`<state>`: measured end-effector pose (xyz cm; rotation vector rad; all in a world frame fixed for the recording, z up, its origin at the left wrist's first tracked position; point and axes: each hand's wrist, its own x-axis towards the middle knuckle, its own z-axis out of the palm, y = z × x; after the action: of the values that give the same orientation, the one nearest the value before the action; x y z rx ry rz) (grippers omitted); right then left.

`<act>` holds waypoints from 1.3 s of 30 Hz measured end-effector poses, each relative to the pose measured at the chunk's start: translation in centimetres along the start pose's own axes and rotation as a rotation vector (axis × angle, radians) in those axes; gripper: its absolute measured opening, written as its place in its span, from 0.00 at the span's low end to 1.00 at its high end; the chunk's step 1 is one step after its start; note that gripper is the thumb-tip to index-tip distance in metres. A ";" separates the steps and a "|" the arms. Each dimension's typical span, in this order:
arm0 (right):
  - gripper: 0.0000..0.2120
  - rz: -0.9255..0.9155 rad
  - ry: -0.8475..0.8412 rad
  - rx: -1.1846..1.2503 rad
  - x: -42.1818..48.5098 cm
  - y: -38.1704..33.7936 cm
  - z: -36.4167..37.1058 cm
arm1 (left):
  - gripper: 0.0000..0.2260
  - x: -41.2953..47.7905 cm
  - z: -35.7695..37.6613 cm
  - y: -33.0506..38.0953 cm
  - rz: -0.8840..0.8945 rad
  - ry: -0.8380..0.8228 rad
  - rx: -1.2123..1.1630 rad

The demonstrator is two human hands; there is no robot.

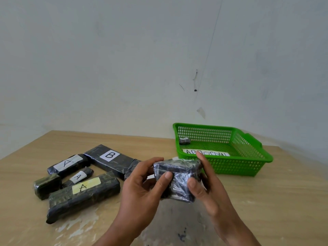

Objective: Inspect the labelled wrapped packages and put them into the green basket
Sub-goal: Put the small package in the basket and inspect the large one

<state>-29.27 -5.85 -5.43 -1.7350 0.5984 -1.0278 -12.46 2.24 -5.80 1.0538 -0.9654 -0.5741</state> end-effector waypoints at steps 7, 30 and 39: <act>0.36 -0.025 0.094 0.058 0.1 0.2 -0.1 | 0.28 -0.3 -0.2 -0.4 -0.019 -0.162 0.042; 0.17 -0.096 0.399 -0.013 1.6 2.0 -2.0 | 0.27 0.4 -0.3 -0.4 -0.084 -0.073 0.187; 0.33 -0.009 0.315 0.023 1.1 2.2 -0.9 | 0.41 0.5 -1.4 -0.1 -0.173 -0.145 0.004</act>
<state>-29.33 -7.99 -6.94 -1.5677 0.7725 -1.3216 -11.03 2.46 -5.90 1.1175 -1.0074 -0.7998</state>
